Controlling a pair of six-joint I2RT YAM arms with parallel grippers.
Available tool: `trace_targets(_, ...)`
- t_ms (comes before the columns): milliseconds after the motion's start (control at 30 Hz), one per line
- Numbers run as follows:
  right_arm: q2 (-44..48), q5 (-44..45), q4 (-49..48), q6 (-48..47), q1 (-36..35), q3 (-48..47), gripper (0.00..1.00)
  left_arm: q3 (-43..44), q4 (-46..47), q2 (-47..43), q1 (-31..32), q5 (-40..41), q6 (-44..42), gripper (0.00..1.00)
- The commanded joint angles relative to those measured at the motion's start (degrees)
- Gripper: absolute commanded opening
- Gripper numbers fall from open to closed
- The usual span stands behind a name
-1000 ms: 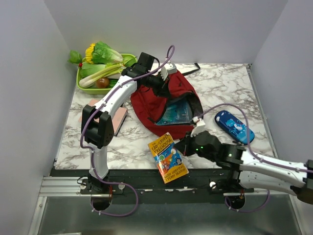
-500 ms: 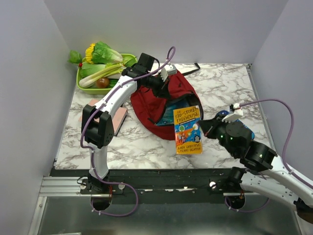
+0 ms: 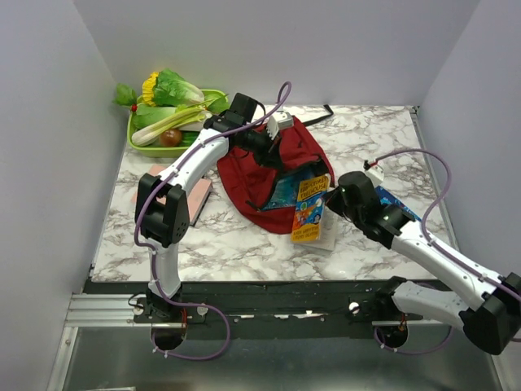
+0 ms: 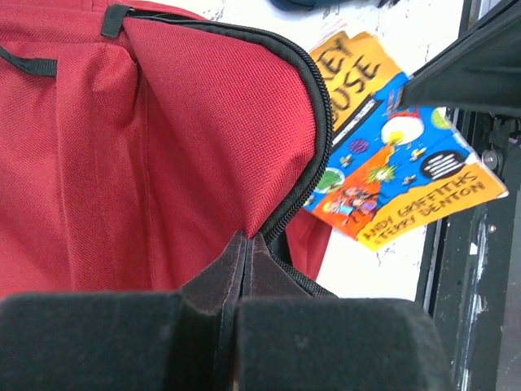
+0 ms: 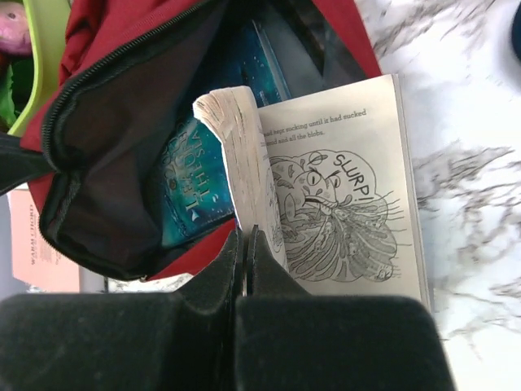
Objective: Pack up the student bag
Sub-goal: Place the book in the student bag.
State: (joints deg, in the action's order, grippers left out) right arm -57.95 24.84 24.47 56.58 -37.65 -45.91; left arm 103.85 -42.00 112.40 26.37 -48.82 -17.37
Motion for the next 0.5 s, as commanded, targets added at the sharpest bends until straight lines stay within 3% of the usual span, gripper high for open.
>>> trace_targets(0, -2.8, -3.5, -10.7, 9.0, 0.6, 1.4, 0.01, -0.6, -0.3, -3.7, 0.6, -3.6, 1.1, 0.00)
trace_targets(167, -8.8, -3.9, -16.5, 15.3, 2.5, 1.8, 0.01, 0.4, -1.6, -4.1, 2.0, -4.4, 1.1, 0.00)
trace_targets(467, -15.4, 7.8, -15.3, 26.4, 3.5, 0.4, 0.01, -0.2, -2.7, -5.2, 3.7, -4.7, 0.8, 0.00)
